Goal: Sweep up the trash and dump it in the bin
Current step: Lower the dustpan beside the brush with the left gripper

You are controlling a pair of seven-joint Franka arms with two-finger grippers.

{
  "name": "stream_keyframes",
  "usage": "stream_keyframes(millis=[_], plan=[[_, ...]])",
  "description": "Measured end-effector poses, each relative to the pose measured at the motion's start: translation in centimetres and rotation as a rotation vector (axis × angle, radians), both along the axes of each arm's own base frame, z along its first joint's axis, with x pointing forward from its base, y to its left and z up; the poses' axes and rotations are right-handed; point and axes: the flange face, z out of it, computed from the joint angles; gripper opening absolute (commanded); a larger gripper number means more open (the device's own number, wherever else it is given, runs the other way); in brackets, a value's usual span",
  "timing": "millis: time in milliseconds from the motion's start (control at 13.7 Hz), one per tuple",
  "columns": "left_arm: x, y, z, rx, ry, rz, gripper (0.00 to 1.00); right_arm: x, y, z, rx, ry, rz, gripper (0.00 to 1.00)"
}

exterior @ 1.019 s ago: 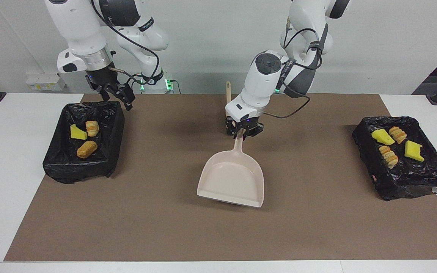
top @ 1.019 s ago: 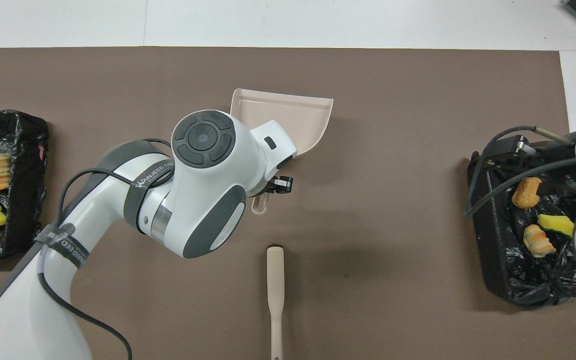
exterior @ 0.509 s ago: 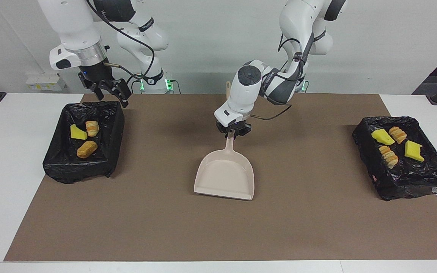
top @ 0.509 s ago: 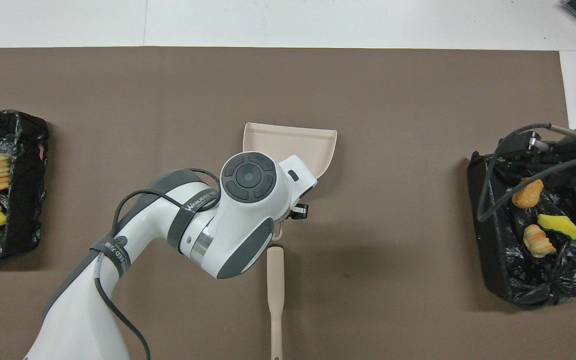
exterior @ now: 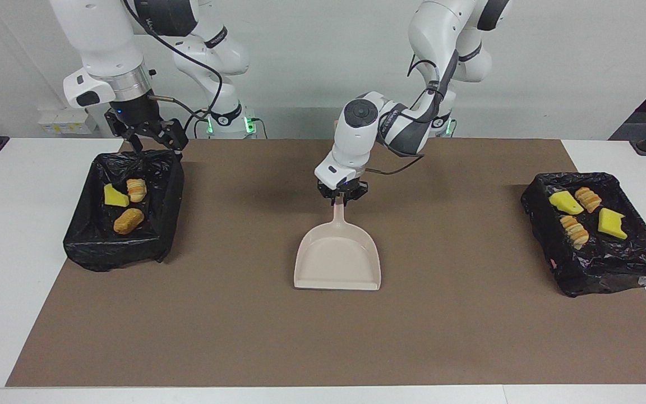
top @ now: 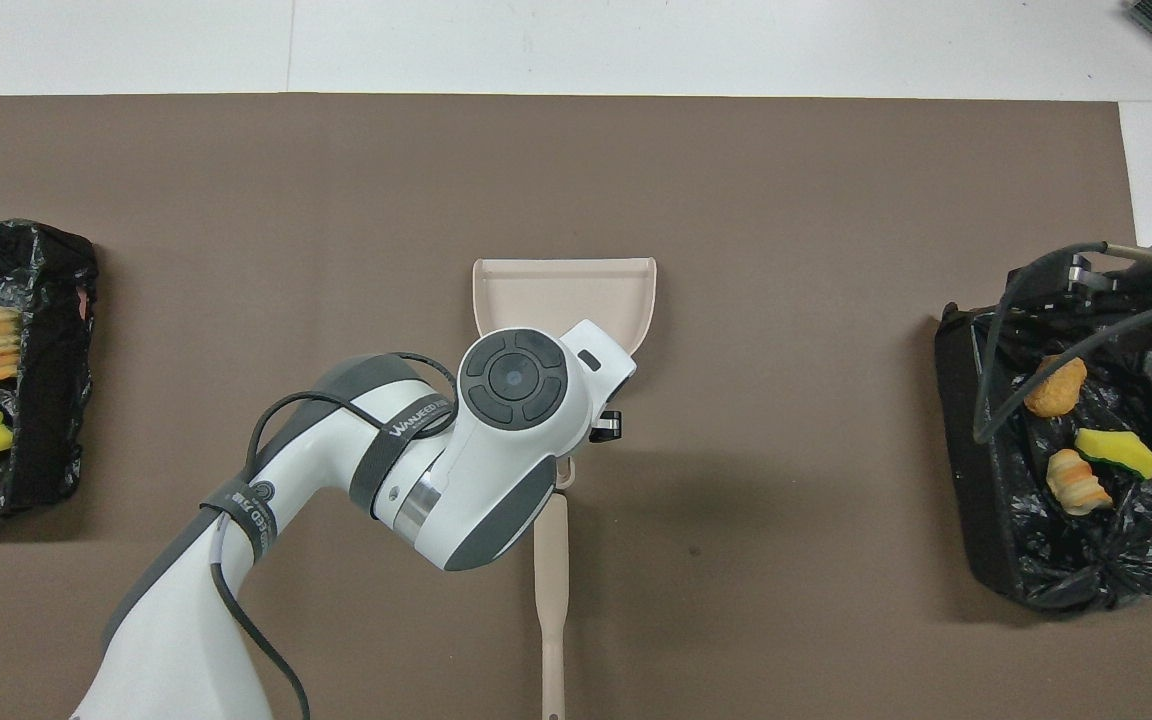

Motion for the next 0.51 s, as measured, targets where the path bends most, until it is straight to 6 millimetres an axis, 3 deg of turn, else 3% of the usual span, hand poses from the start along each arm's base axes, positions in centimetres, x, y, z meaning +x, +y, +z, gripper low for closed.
stream_keyframes(millis=[218, 291, 364, 437, 509], plan=[[-0.10, 0.01, -0.22, 0.002, -0.004, -0.017, 0.00, 0.02, 0.03, 0.12, 0.000, -0.003, 0.008, 1.00], [-0.14, 0.13, -0.43, 0.006, -0.005, -0.043, 0.28, 0.02, 0.06, 0.21, 0.000, -0.005, 0.009, 1.00], [-0.11, 0.29, -0.59, 0.007, -0.007, -0.072, 0.85, 0.03, 0.07, 0.29, 0.000, -0.007, 0.009, 1.00], [0.00, 0.44, -0.65, 0.007, -0.009, -0.092, 1.00, 0.03, 0.07, 0.32, 0.000, -0.008, 0.009, 1.00], [0.16, 0.60, -0.67, 0.006, -0.012, -0.101, 1.00, 0.03, 0.07, 0.33, 0.000, -0.008, 0.009, 1.00]])
